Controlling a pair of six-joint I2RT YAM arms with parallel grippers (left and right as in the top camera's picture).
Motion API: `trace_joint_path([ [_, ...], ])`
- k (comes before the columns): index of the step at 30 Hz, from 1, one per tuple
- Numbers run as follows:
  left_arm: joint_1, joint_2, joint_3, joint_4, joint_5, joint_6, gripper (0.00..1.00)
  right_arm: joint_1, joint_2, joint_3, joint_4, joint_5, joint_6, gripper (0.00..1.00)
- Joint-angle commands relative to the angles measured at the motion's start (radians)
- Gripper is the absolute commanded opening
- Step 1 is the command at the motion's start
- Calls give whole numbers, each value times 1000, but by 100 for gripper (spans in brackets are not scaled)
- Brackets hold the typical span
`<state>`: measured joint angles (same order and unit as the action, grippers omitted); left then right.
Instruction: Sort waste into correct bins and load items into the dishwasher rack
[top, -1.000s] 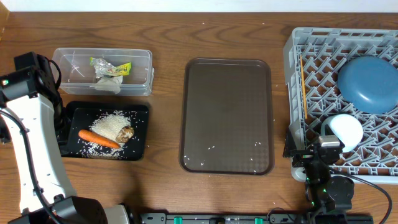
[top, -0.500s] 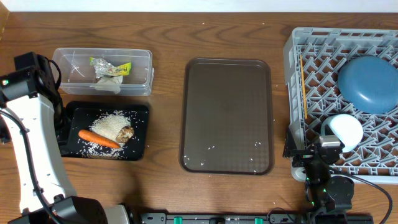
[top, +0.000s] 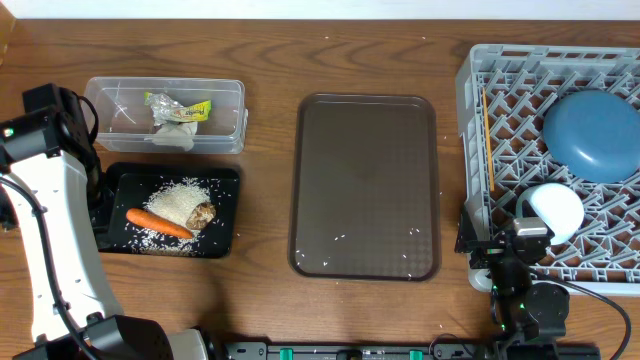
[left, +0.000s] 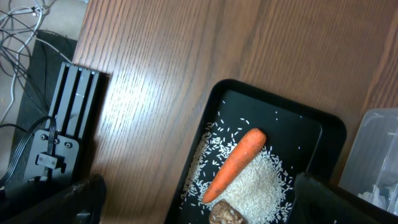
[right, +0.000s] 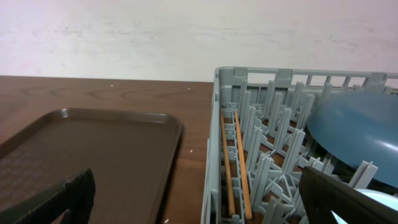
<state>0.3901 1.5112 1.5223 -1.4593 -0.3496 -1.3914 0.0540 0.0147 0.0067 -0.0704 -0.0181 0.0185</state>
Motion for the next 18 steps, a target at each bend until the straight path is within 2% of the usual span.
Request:
trace_joint_path([
  [1,4,5,-2,-5,-17,-13,98,9,-10,-1,-5,7,18,99],
  [9,4,7,-2,-8,-17,-5,98,9,-10,-1,-5,7,18,99],
  [12,4,-3,-2,-21,-17,35,98,9,-10,-1,-5,7,18,99],
  [16,4,-37,-2,-105,-16,183,98,9,-10,-1,-5,7,18,99],
  [18,4,-64,-6,-137,-11,198,98,9,-10,-1,-5,7,18,99],
])
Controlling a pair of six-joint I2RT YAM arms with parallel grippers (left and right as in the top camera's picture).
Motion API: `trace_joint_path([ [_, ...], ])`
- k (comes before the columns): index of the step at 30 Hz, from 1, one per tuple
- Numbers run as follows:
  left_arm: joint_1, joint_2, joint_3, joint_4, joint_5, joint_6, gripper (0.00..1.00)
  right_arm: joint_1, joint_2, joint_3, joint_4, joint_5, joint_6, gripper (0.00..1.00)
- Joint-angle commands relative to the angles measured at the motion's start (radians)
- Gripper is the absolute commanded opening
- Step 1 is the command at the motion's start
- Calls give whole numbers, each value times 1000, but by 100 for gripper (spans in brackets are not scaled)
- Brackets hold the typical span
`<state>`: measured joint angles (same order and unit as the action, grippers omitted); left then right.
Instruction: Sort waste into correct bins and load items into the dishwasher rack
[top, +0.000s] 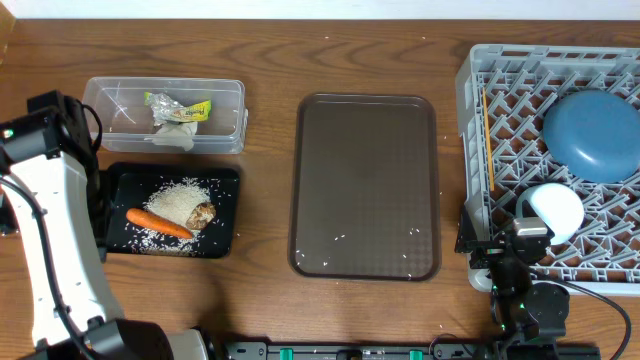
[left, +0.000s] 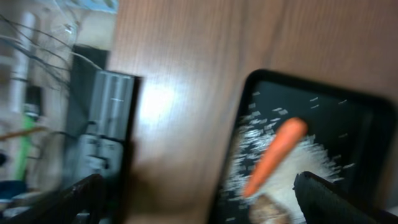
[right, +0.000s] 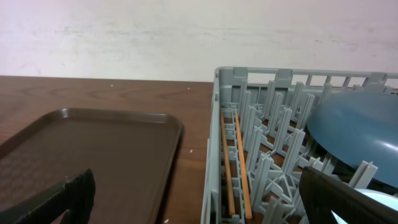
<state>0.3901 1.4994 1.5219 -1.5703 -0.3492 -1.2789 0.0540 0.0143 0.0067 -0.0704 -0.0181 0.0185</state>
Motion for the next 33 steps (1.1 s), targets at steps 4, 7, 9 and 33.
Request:
trace_joint_path([
  [4,-7,-141,-74,56,52,86,98,9,-10,-1,-5,7,18,99],
  [7,-51,-232,-198,213,85,86,98,9,-10,-1,-5,7,18,99],
  [9,-90,-293,-298,321,100,87,98,9,-10,-1,-5,7,18,99],
  [33,-254,-977,-1339,1057,264,2,98,9,-10,-1,-5,7,18,99],
])
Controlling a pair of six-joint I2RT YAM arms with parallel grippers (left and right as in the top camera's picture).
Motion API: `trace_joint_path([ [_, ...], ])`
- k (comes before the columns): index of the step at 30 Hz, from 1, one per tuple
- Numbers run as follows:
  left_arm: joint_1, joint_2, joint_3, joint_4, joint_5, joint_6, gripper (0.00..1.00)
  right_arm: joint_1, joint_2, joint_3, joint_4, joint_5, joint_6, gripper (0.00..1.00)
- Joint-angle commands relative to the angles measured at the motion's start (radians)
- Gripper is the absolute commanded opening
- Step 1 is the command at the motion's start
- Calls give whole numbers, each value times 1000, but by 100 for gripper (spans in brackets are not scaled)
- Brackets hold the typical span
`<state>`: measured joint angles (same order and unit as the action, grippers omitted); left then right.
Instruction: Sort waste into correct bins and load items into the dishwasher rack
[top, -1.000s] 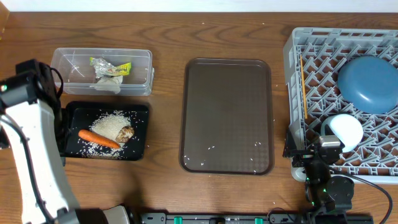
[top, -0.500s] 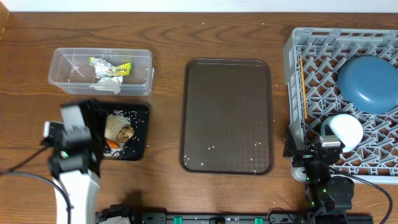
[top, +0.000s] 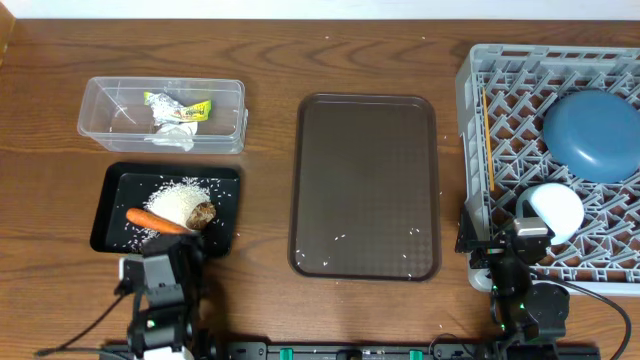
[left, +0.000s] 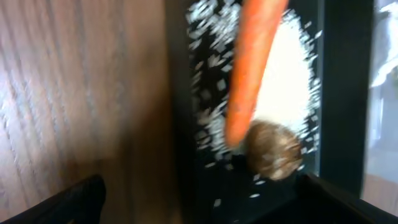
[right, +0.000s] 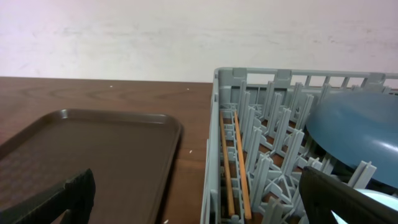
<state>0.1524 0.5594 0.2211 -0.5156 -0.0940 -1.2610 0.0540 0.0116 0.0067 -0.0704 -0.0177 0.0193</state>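
Note:
The black tray (top: 112, 190) holds scattered rice (top: 180, 198), a carrot (top: 158, 222) and a brown lump (top: 203, 213). In the left wrist view the carrot (left: 252, 68) and the lump (left: 273, 149) are close and blurred. My left gripper (left: 199, 190) is open and empty, low at the tray's near end. The clear bin (top: 165, 115) holds wrappers (top: 178, 108). The grey dishwasher rack (top: 472, 120) carries a blue bowl (top: 592, 132), a white cup (top: 556, 210) and chopsticks (right: 228, 163). My right gripper (right: 196, 190) is open and empty beside the rack.
A brown serving tray (top: 366, 185) lies in the middle with a few rice grains on it. Both arms sit folded at the table's front edge, the left arm (top: 160, 300) below the black tray, the right arm (top: 518, 290) at the rack's front left corner.
My left arm stood tall at the table's left edge beside the black tray. Now it is folded at the front edge, its camera close over the tray's near end. The right arm has not moved.
My left arm stood raised at the left edge, its open gripper looking down on the black tray's left side. Then it had shifted slightly, the view blurred. Now it is down at the front edge. Rack, bins and right arm stayed the same throughout.

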Motion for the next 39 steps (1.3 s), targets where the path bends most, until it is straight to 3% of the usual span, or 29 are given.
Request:
trace_joint_path([
  [1,-27,-59,-58,7,1,-16,98,9,-7,-1,-5,7,17,99],
  [3,-43,-85,-71,24,-37,-13,98,9,-7,-1,-5,7,17,99],
  [6,-94,-133,-74,39,-101,126,98,9,-7,-1,-5,7,17,99],
  [11,-174,-254,-74,130,-138,518,98,9,-7,-1,-5,7,17,99],
  [14,-196,-335,-74,176,-130,681,98,9,-7,-1,-5,7,17,99],
  [22,-196,-454,-74,224,-59,931,98,9,-7,-1,-5,7,17,99],
  [27,-195,-490,-84,239,-45,981,98,9,-7,-1,-5,7,17,99],
  [35,-194,-559,-219,462,26,992,98,9,-7,-1,-5,6,17,99],
  [39,-185,-558,-217,488,70,1037,98,9,-7,-1,-5,7,17,99],
])
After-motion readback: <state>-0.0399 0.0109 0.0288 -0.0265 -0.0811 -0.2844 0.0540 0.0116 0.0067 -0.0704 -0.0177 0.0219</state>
